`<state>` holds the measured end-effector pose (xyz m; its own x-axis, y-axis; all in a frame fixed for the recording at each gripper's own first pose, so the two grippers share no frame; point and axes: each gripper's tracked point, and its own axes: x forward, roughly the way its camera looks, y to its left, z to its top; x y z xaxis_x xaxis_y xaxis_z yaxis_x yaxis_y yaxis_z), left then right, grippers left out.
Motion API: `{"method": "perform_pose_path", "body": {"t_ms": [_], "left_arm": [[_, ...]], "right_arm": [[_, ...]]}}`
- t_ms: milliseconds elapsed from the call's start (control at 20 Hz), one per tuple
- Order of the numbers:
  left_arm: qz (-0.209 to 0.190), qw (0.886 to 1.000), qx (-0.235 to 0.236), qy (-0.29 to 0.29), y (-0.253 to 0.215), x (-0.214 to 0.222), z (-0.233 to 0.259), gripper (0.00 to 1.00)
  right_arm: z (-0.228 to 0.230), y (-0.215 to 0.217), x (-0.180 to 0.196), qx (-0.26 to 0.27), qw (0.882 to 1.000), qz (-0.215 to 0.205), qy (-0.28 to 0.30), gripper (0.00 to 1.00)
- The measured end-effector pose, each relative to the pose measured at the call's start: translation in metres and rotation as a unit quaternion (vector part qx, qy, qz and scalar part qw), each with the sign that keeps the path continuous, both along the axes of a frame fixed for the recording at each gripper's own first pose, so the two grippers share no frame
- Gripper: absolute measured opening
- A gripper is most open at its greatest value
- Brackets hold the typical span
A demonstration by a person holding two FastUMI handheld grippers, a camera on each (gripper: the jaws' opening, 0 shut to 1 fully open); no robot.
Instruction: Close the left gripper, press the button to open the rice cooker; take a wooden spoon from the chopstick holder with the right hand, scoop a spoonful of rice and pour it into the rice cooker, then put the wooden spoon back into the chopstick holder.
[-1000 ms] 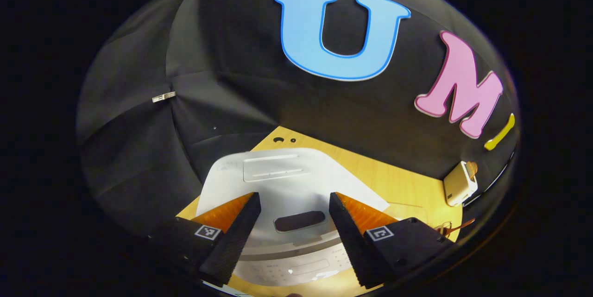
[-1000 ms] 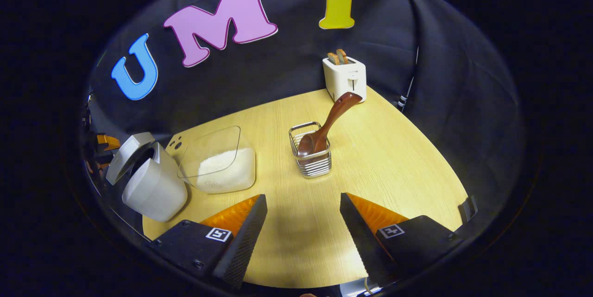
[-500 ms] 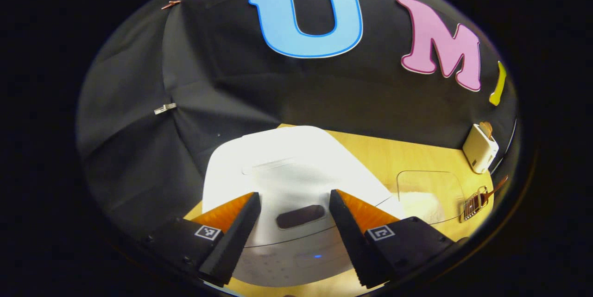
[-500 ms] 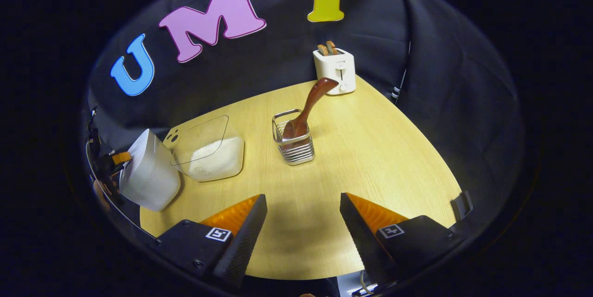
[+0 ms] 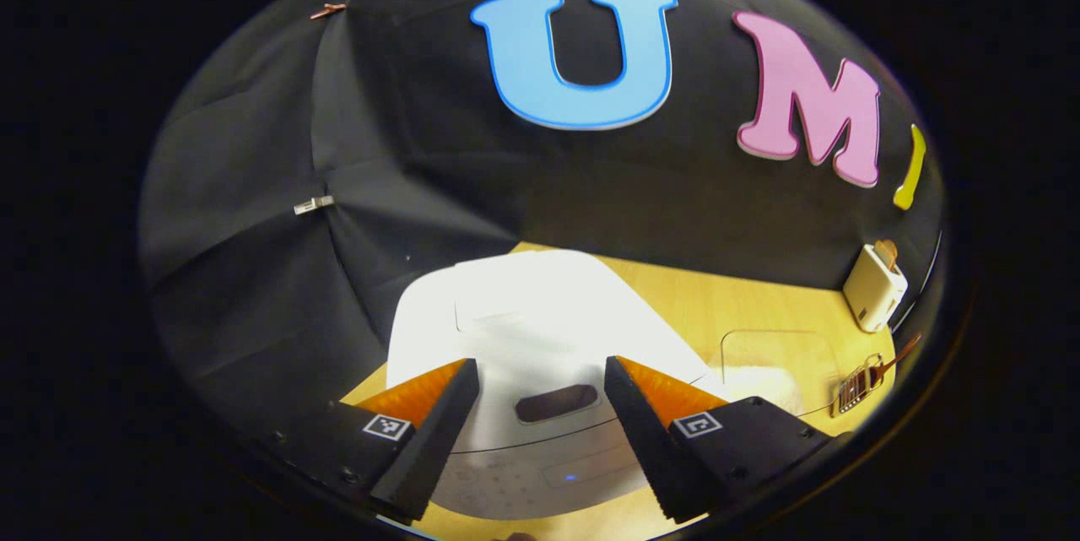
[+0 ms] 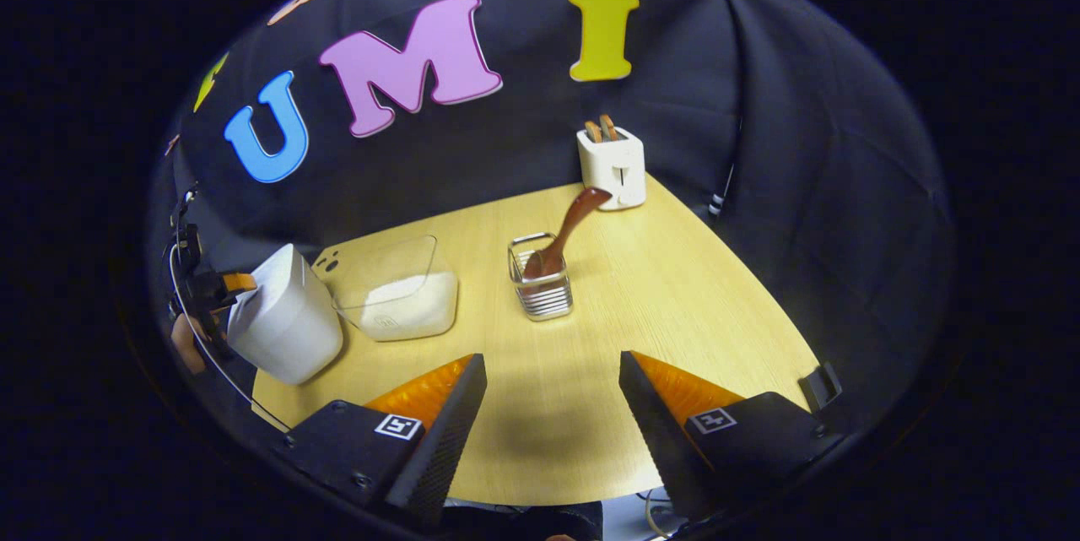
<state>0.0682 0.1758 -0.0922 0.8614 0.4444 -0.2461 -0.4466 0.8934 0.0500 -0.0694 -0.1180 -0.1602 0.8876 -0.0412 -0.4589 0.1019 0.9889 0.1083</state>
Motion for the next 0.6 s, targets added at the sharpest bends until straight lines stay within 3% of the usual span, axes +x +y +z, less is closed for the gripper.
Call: {"method": "perform_pose_path", "body": {"t_ms": [300,600], "left_arm": [[-0.08,0.989,0.073,-0.097,-0.026,-0.075,0.092,0.97],[-0.148,0.977,0.071,-0.138,-0.08,-0.17,0.124,0.97]], "right_arm": [[0.083,0.048,-0.014,-0.005,0.994,-0.02,-0.108,0.98],[0.154,0.076,-0.06,-0.036,0.977,-0.027,-0.209,0.98]]}}
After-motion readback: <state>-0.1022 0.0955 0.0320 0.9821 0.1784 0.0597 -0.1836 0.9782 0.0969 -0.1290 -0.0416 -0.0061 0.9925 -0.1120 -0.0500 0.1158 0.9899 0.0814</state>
